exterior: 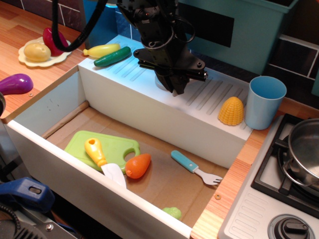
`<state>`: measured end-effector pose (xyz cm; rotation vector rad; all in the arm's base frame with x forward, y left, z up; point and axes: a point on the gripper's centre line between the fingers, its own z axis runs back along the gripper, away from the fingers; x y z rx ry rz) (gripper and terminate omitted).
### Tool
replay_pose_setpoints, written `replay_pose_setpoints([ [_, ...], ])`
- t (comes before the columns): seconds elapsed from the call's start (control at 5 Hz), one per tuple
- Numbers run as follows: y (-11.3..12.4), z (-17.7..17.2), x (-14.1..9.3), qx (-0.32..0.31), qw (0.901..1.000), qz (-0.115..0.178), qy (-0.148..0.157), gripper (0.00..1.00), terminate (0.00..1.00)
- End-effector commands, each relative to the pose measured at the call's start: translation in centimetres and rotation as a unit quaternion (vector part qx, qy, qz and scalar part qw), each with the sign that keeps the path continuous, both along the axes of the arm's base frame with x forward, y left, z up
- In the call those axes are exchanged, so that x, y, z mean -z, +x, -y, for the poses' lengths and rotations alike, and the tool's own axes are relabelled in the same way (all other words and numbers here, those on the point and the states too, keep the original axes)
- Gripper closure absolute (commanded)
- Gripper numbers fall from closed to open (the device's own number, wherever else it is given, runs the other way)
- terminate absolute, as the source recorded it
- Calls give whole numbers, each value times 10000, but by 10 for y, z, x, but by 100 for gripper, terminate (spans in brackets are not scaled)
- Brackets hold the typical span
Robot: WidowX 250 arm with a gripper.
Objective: Turn lever vertical to front
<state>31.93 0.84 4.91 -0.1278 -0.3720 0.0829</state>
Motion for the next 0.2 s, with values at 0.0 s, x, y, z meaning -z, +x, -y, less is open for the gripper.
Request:
replay_pose_setpoints([
  [0.0, -4, 3, -2, 94, 9997, -220, 19, 0, 100],
])
